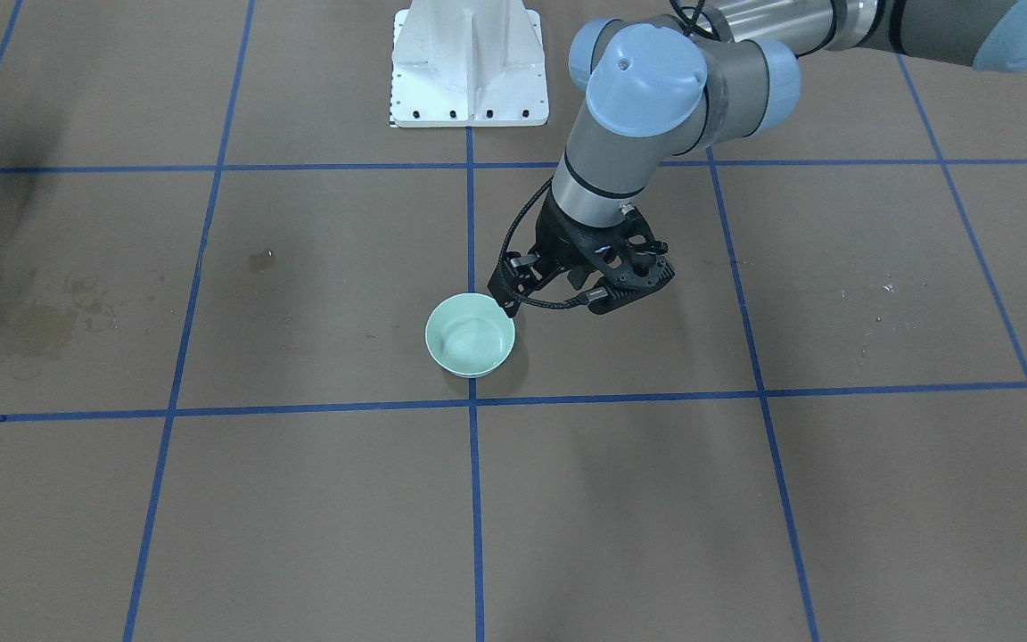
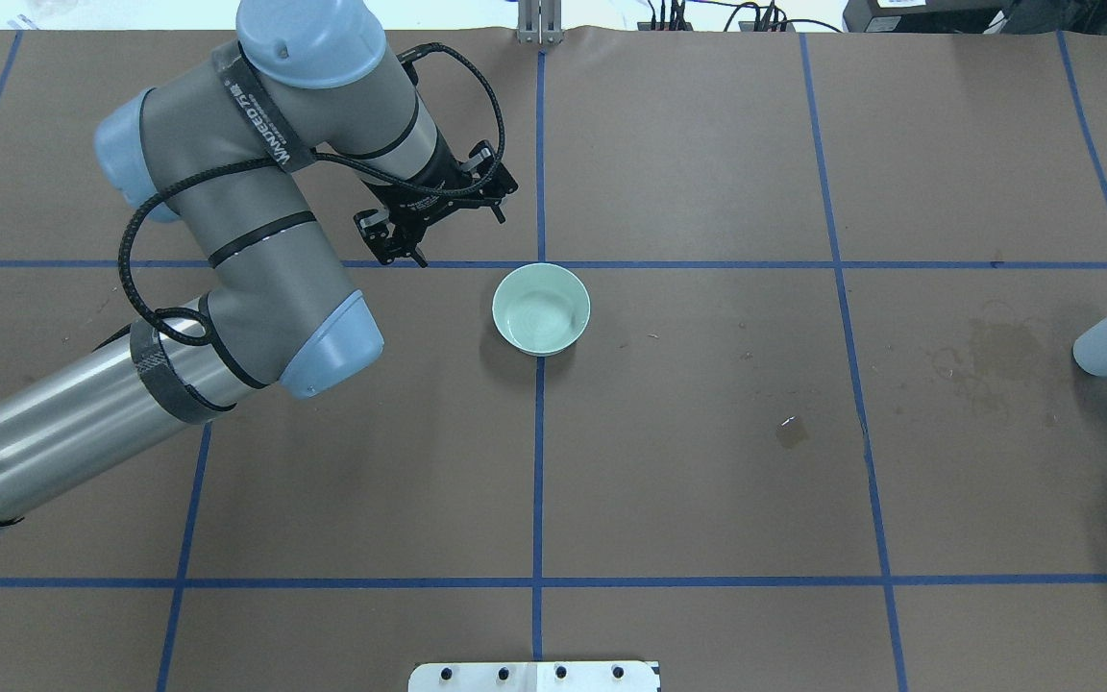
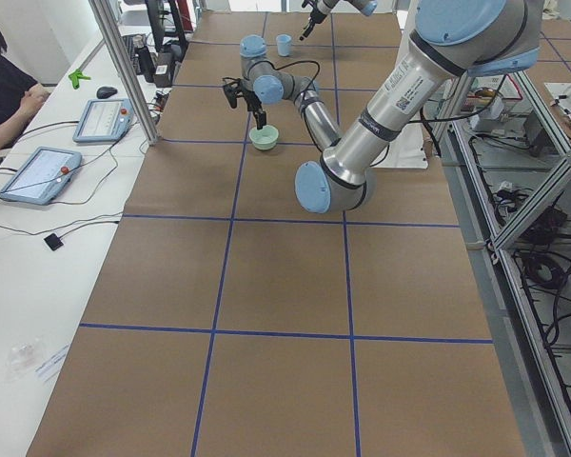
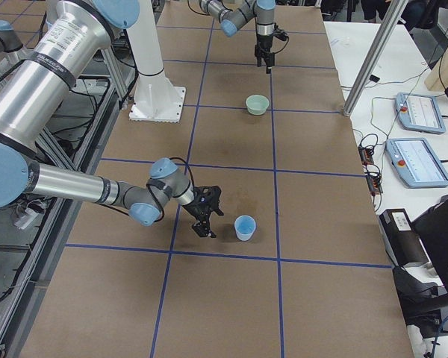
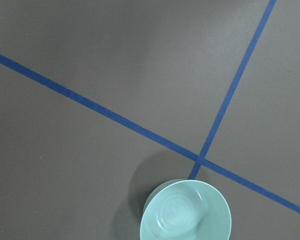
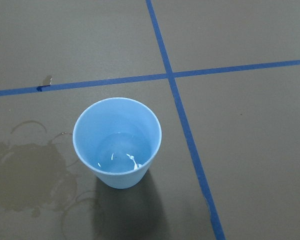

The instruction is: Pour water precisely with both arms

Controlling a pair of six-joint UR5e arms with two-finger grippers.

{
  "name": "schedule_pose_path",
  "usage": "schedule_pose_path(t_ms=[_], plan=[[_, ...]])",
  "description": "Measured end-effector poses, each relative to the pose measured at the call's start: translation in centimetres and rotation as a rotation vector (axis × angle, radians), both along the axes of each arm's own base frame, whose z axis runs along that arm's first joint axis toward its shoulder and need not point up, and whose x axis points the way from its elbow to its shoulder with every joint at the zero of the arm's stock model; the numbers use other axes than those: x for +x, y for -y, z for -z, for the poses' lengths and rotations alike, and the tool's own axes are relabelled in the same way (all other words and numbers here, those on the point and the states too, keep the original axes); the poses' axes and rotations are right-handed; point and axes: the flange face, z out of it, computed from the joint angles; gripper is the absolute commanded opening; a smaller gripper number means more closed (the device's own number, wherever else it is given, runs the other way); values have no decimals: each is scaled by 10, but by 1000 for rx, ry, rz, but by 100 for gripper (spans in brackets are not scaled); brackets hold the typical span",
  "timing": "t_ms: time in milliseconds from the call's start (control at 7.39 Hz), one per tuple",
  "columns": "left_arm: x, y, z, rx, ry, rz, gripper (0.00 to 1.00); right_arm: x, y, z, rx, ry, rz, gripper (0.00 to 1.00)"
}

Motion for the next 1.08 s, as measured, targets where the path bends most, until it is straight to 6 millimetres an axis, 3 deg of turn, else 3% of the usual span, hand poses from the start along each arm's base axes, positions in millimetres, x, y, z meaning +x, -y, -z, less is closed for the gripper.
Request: schedule_pose_path(t_ms=[676,1082], plan=[[2,-1,-14,5,21,5,100,-46,11,-16,162,-75,-108,99],[6,-4,-19,29,36,11,100,-60,18,-31,213,-120,-138,99]])
